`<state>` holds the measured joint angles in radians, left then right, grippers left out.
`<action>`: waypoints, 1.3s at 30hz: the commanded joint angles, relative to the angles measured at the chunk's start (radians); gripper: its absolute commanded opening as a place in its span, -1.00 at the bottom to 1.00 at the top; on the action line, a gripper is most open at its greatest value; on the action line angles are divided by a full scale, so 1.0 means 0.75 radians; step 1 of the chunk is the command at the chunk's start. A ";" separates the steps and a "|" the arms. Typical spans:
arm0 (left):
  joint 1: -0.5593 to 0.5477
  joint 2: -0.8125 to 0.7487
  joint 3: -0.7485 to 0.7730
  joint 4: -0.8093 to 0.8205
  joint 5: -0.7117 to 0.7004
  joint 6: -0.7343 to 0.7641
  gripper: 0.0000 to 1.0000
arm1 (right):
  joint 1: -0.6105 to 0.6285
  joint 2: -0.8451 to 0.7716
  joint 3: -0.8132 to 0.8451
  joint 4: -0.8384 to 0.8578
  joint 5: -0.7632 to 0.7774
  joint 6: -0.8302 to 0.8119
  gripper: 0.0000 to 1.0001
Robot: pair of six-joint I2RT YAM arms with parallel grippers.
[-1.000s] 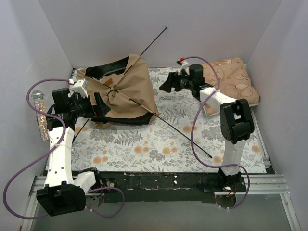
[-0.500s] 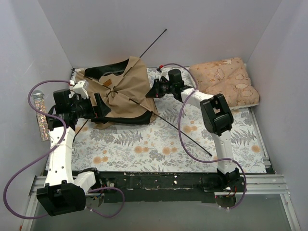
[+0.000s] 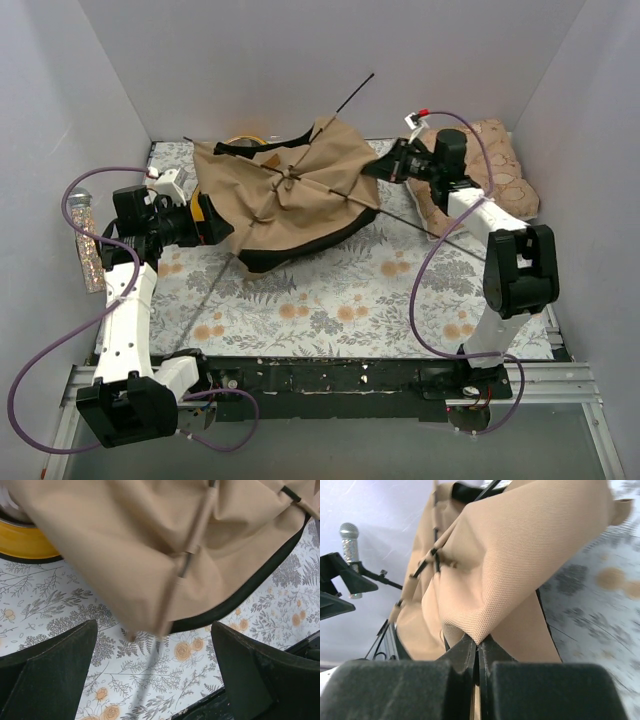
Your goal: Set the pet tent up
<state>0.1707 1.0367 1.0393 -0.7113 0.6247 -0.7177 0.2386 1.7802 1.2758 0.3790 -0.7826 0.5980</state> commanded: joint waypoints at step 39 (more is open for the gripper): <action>-0.530 0.289 -0.350 -0.255 -0.102 0.845 0.62 | -0.465 -0.694 -0.858 0.288 0.471 -0.014 -0.97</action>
<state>-0.1093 1.2003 0.8688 -0.9100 0.7033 -0.1303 -0.0986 1.2999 0.6395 0.5014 -0.5224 0.5549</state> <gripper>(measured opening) 0.863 0.026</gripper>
